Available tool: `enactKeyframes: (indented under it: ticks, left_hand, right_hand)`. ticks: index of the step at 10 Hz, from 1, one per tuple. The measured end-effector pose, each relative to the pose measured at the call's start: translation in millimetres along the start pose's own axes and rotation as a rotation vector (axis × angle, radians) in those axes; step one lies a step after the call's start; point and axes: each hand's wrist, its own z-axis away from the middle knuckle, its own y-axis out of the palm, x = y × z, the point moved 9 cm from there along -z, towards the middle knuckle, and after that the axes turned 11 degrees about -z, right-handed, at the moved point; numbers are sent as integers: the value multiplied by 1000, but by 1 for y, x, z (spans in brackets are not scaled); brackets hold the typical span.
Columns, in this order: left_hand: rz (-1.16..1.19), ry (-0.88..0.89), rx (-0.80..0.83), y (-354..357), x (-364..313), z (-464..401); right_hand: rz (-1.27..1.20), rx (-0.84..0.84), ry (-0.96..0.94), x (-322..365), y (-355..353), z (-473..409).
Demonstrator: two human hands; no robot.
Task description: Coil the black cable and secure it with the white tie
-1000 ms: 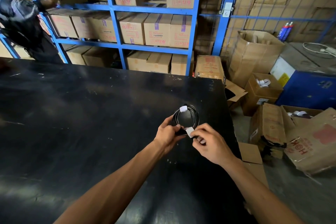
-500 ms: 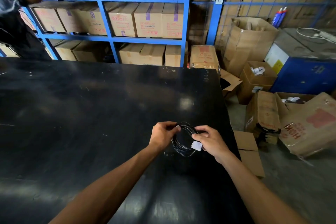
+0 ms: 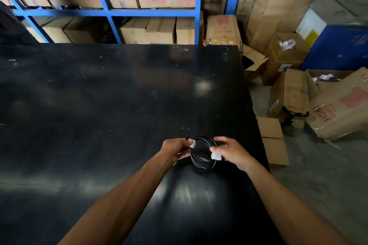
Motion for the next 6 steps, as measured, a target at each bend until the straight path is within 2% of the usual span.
enactKeyframes:
  ticks: [2, 4, 6]
  left_hand:
    - [-44, -65, -50, 1, 30, -21]
    - [-220, -83, -91, -8, 42, -39]
    - [-283, -22, -58, -10, 37, -41]
  right_hand:
    - [-109, -128, 99, -33, -11, -10]
    - [-28, -154, 107, -47, -7, -29]
    - [22, -166, 97, -44, -3, -35]
